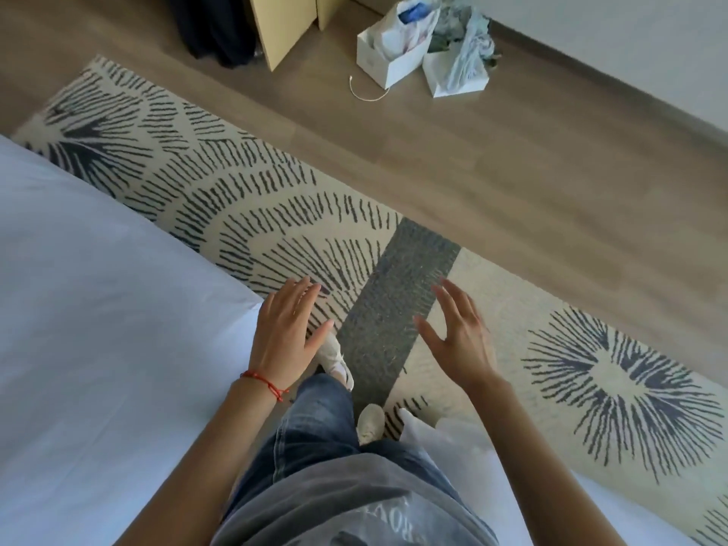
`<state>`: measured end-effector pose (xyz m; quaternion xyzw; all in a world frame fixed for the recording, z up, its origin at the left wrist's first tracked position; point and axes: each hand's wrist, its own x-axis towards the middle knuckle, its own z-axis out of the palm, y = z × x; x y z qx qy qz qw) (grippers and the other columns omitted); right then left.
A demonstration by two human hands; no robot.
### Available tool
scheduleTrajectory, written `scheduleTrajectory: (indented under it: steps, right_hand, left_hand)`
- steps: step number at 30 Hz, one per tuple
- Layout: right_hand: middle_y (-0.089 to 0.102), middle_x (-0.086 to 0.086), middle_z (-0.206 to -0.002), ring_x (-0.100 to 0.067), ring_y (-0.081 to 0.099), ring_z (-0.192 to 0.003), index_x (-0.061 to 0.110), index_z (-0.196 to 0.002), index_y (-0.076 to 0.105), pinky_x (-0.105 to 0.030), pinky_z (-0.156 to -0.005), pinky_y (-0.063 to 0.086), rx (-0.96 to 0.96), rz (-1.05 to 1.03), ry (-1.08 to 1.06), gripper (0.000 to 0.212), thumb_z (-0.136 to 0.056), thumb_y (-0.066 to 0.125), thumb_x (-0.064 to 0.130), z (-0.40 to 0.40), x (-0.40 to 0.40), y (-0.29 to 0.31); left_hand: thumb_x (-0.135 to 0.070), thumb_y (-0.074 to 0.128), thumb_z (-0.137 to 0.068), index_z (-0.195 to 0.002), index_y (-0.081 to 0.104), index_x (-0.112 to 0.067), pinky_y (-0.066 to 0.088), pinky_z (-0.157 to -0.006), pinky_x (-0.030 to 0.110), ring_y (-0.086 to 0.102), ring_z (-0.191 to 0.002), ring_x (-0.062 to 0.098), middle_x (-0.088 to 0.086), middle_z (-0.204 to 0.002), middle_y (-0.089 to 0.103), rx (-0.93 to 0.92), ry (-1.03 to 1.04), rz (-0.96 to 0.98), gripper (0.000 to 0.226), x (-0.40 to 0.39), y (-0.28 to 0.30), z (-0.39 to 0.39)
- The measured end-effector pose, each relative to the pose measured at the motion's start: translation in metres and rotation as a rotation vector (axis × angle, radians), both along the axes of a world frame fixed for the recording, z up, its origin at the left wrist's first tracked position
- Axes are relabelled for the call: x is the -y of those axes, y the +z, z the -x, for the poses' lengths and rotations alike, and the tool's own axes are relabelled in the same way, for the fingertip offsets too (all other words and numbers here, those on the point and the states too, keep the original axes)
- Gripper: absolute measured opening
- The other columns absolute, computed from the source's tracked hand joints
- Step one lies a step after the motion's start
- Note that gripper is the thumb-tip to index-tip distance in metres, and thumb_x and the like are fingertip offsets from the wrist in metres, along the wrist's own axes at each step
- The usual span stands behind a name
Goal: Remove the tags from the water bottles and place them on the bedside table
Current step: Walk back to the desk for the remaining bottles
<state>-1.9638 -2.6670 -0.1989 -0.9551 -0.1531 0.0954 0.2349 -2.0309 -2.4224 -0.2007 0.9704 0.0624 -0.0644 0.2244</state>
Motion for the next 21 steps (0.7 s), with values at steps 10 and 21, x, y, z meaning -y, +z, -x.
scheduleTrajectory:
  steps: [10, 21]
  right_hand:
    - [0.041, -0.008, -0.144, -0.026, 0.039, -0.131, 0.015, -0.135, 0.044, -0.04, -0.099, 0.04, 0.025, -0.038, 0.223, 0.054, -0.089, 0.054, 0.041, -0.123, -0.149, 0.013]
    - [0.04, -0.008, -0.145, -0.026, 0.038, -0.132, 0.014, -0.135, 0.044, -0.047, -0.101, 0.041, -0.011, -0.003, 0.531, 0.053, -0.089, 0.054, 0.039, -0.236, -0.286, 0.009]
  left_hand:
    - [-0.039, 0.048, -0.086, -0.126, 0.049, 0.001, 0.041, -0.098, 0.056, 0.043, -0.126, 0.041, 0.024, -0.132, 0.051, -0.006, 0.2, -0.009, 0.057, -0.133, 0.011, -0.088]
    - [-0.055, 0.021, -0.083, -0.136, 0.039, -0.005, 0.026, -0.111, 0.048, 0.029, -0.137, 0.031, 0.016, -0.145, 0.038, -0.041, 0.589, 0.067, 0.075, -0.218, 0.005, -0.123]
